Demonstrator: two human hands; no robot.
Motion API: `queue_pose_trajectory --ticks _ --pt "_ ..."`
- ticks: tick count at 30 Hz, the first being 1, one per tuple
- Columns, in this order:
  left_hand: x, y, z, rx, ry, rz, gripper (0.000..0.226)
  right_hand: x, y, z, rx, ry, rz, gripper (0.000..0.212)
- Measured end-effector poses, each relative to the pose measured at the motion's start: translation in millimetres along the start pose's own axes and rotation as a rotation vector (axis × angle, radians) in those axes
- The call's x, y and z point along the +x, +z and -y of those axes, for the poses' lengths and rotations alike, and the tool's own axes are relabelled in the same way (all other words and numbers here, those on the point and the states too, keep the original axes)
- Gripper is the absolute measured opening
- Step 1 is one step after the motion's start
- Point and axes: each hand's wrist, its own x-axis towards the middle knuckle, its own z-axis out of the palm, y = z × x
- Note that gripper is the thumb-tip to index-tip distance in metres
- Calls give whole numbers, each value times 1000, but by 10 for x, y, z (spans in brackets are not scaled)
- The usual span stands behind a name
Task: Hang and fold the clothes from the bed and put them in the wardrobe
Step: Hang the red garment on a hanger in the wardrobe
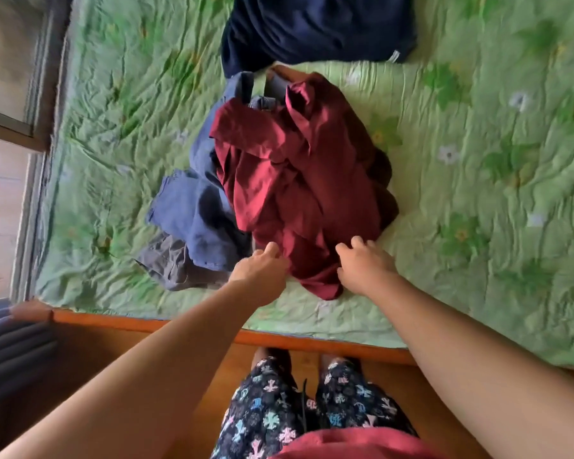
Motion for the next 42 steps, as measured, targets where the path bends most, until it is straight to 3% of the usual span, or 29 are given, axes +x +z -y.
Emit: queue_pose_trajectory --ticks 4,7,9,12,14,17,20,28,34,36,40,42 --pt "329 244 -32 -20 35 108 51 313 318 -28 79 37 23 80" --pt "514 381 -78 6 25 128 60 554 430 -21 192 100 -109 97" --pt "593 421 -103 -43 1 47 56 721 444 -36 282 180 -119 92" --pt "728 395 -51 -146 -29 -8 45 933 407 -29 378 222 -72 61" --pt "784 325 -12 -258 -45 -28 38 989 338 30 462 175 -85 44" --pt "802 260 28 -450 -86 -121 45 964 205 185 626 76 -85 27" --pt "742 164 30 -553 -129 -189 23 886 158 329 727 63 -95 14" --pt "287 -205 57 -926 -276 -320 19 440 -18 385 1198 364 -303 5" --pt "-154 -586 21 -1327 -338 -431 16 44 -415 341 1598 457 -355 25" --pt "-315 -711 17 -1423 -327 -461 15 -100 -575 333 1545 400 -345 25" --pt "-714 -1102 -2 -1606 -248 -524 39 -375 -779 332 1198 161 -251 19" --pt "-925 -1366 -11 -1644 -176 -557 31 -517 -884 357 1057 22 -171 18"
